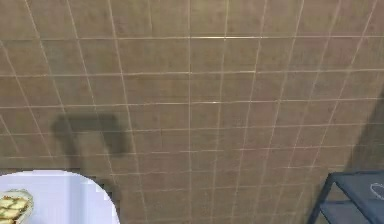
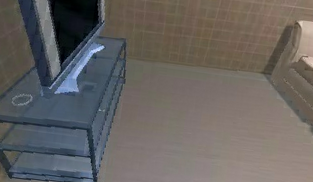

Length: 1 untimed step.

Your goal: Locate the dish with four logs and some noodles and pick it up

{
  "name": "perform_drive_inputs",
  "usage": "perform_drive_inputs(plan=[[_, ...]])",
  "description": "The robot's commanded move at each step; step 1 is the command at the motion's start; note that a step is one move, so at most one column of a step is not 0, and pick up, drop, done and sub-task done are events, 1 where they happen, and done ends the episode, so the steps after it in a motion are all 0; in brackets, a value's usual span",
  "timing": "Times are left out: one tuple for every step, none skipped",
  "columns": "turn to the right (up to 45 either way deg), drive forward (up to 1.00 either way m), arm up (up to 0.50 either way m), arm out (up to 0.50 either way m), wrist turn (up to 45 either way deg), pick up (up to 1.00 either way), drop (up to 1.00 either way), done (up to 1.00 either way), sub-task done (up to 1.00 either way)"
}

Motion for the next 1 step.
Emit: perform_drive_inputs(plan=[[0.0, 0.35, 0.00, 0.00, 0.0, 0.00, 0.00, 0.00, 0.00]])
